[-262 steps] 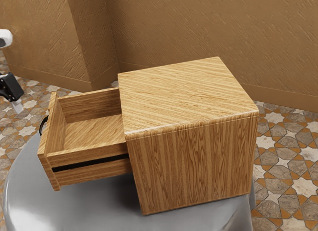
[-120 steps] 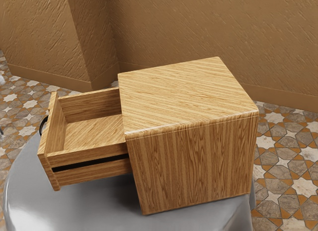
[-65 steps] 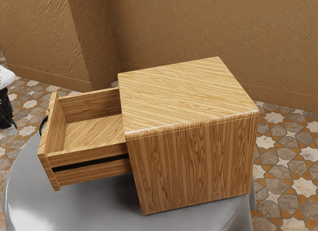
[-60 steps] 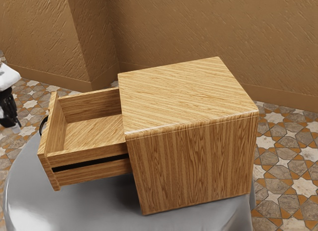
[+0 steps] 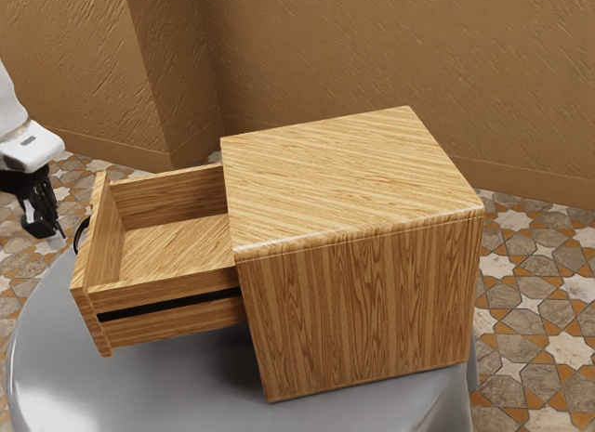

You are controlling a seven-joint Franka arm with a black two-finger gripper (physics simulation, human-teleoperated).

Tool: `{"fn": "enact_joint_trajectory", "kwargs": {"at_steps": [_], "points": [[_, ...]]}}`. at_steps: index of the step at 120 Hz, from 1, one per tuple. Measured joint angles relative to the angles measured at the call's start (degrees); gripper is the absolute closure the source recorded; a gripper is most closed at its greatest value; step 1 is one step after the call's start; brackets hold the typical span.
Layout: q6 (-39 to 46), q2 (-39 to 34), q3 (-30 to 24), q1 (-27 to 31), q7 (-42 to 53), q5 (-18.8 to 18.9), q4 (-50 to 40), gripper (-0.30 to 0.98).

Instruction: Push the drawer handle with one arm to close the drawer

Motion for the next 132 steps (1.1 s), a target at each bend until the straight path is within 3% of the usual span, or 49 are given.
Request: {"fn": "enact_joint_trajectory", "kwargs": {"at_steps": [132], "points": [[16.33,13.46,1.09,-2.66,-0.94,-4.99,0.25,0.7]]}}
